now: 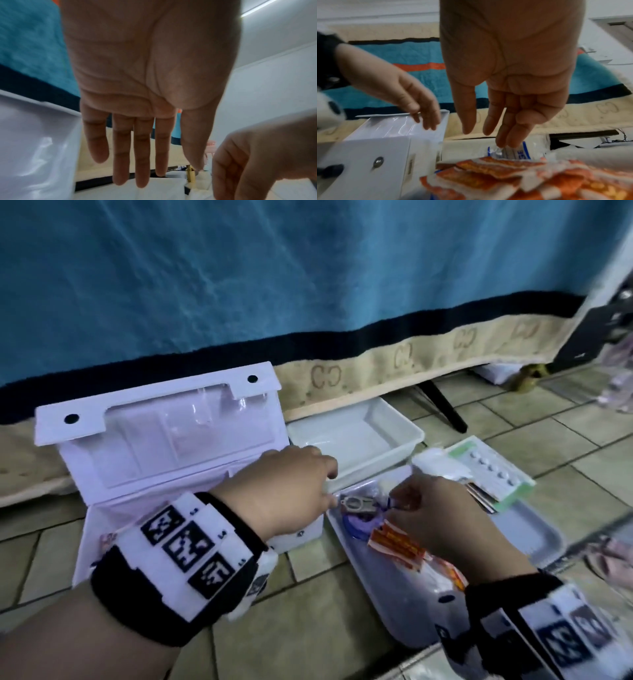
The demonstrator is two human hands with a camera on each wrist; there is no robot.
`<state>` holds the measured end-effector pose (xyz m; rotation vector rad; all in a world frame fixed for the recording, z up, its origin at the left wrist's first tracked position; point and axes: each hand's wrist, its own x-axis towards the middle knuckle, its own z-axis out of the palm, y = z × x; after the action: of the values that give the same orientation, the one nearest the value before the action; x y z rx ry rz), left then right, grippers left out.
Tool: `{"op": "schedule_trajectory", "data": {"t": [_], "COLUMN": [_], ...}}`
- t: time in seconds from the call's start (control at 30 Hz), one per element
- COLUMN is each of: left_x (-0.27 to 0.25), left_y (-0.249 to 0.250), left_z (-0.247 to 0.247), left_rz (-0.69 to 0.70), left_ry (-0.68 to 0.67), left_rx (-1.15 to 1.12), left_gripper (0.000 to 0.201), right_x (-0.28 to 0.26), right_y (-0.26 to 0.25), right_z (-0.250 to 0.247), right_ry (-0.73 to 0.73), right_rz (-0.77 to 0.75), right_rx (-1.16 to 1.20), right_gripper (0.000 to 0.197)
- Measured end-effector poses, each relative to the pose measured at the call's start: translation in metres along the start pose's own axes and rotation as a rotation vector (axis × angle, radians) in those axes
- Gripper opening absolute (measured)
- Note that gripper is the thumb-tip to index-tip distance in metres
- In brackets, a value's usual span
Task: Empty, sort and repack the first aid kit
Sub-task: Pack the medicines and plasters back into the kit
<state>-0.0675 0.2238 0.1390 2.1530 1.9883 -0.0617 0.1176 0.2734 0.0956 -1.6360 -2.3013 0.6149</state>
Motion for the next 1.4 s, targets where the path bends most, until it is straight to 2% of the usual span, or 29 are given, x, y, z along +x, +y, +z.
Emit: {"op": "schedule_trajectory", "data": {"t": [0.2,0.3,0.33,0.4,0.5,0.6,0.67,0.77,0.83,0.87,0.93,1.07,1.17,1.33,1.4], "left_x": [0.044,0.054,0.055,0.056,0.056,0.056,0.055,0.05,0.047,0.046,0.043,0.035,0.029,0.022,0.019], "left_y": [0.022,0.029,0.032,0.038,0.044,0.045,0.046,0.049,0.046,0.043,0.036,0.021,0.014,0.004,-0.002], "left_z": [0.011,0.012,0.014,0.019,0.026,0.025,0.024,0.02,0.016,0.013,0.004,-0.01,-0.01,-0.005,-0.006], "left_rz": [0.062,0.076,0.079,0.059,-0.007,-0.053,-0.058,-0.082,-0.106,-0.123,-0.172,-0.244,-0.275,-0.287,-0.297], "left_ry": [-0.124,-0.142,-0.147,-0.169,-0.232,-0.262,-0.274,-0.251,-0.209,-0.188,-0.141,-0.064,-0.057,-0.038,-0.02], "left_rx": [0.131,0.195,0.228,0.294,0.33,0.31,0.313,0.288,0.282,0.269,0.227,0.178,0.175,0.129,0.099], "left_gripper": [0.04,0.033,0.028,0.019,0.017,0.017,0.017,0.01,0.017,0.024,0.031,0.03,0.029,0.033,0.036], "right_x": [0.008,0.007,0.006,0.005,0.004,0.005,0.006,0.009,0.011,0.013,0.018,0.023,0.023,0.026,0.027], "right_y": [-0.007,-0.012,-0.013,-0.015,-0.017,-0.018,-0.018,-0.02,-0.02,-0.019,-0.019,-0.027,-0.032,-0.035,-0.037], "right_z": [0.002,-0.001,-0.002,-0.003,-0.006,-0.006,-0.006,-0.006,-0.005,-0.003,0.001,0.006,0.016,0.023,0.019], "right_ry": [-0.066,-0.123,-0.139,-0.165,-0.193,-0.202,-0.195,-0.2,-0.183,-0.171,-0.176,-0.179,-0.246,-0.24,-0.24], "right_rz": [-0.029,-0.051,-0.066,-0.083,-0.068,-0.059,-0.052,-0.048,-0.046,-0.033,-0.011,-0.074,-0.106,-0.131,-0.127], "right_rx": [-0.048,-0.102,-0.116,-0.12,-0.112,-0.116,-0.142,-0.153,-0.183,-0.202,-0.233,-0.308,-0.401,-0.474,-0.435], "right_gripper": [0.015,0.008,0.012,0.027,0.022,0.036,0.03,0.032,0.011,0.012,0.029,0.037,0.042,0.032,0.035]}}
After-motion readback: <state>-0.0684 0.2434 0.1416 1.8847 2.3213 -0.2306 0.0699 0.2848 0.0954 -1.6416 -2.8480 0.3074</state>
